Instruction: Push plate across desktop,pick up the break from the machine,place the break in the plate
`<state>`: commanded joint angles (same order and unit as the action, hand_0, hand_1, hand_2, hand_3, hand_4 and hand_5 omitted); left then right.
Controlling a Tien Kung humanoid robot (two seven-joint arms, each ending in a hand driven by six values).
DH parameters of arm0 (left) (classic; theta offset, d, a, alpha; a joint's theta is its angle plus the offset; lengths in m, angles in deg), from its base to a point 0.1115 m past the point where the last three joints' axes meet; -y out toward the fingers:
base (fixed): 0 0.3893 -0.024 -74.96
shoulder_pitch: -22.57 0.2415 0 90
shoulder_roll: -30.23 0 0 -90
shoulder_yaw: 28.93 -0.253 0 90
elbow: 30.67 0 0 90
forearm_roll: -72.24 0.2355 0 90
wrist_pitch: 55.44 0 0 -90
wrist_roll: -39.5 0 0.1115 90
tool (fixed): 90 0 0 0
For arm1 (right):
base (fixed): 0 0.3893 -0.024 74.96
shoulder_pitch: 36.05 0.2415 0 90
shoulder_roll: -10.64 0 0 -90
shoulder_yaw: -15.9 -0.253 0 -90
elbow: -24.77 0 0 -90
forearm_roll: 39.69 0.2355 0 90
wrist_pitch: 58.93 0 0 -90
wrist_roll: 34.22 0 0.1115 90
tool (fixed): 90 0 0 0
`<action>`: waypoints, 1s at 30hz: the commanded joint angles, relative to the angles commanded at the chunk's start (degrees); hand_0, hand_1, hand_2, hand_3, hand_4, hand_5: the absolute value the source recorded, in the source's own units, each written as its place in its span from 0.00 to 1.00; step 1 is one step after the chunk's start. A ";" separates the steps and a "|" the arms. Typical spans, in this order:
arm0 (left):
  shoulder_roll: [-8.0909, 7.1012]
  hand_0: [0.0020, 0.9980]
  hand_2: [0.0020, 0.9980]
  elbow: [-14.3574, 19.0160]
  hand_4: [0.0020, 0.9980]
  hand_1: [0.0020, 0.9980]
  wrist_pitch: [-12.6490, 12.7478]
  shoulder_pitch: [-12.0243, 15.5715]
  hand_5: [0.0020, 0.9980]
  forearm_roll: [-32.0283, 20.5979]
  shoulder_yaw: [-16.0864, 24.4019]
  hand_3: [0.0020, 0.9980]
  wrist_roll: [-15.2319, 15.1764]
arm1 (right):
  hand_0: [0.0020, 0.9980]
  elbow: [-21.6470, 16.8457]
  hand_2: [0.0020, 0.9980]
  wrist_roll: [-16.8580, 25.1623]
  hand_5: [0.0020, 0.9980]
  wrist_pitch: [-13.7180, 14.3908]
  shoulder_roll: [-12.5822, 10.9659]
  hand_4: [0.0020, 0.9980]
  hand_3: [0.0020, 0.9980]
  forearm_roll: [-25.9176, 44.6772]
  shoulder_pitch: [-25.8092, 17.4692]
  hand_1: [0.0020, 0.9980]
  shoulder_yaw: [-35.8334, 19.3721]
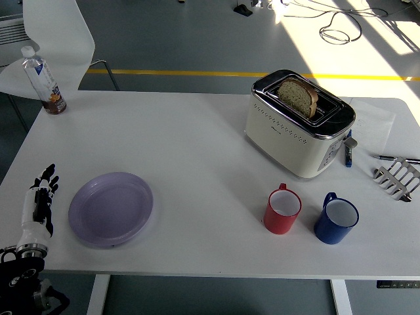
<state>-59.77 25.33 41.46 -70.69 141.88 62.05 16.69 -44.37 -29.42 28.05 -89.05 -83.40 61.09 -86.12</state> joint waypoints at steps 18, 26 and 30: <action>0.00 0.93 0.98 -1.42 0.54 0.94 -0.24 0.00 1.00 -0.69 -2.47 0.90 0.12 | 0.78 -0.15 0.73 -0.08 0.73 -0.17 -0.04 0.56 0.73 -0.26 0.07 0.73 -1.11; 0.00 0.93 0.98 -1.64 0.54 0.94 -0.19 0.23 1.00 -1.54 -4.06 0.90 -0.08 | 0.78 -0.10 0.73 -0.19 0.73 -0.50 0.03 0.56 0.73 -0.48 0.08 0.73 -1.01; 0.00 0.93 0.98 -1.68 0.54 0.94 -0.17 0.28 1.00 -1.76 -5.04 0.90 -0.18 | 0.78 -0.12 0.73 -0.18 0.73 -0.52 -0.01 0.56 0.73 -0.48 0.06 0.73 -1.01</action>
<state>-59.77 23.65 41.29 -70.41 140.13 57.01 16.51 -44.49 -29.60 27.54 -89.06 -83.88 61.16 -87.13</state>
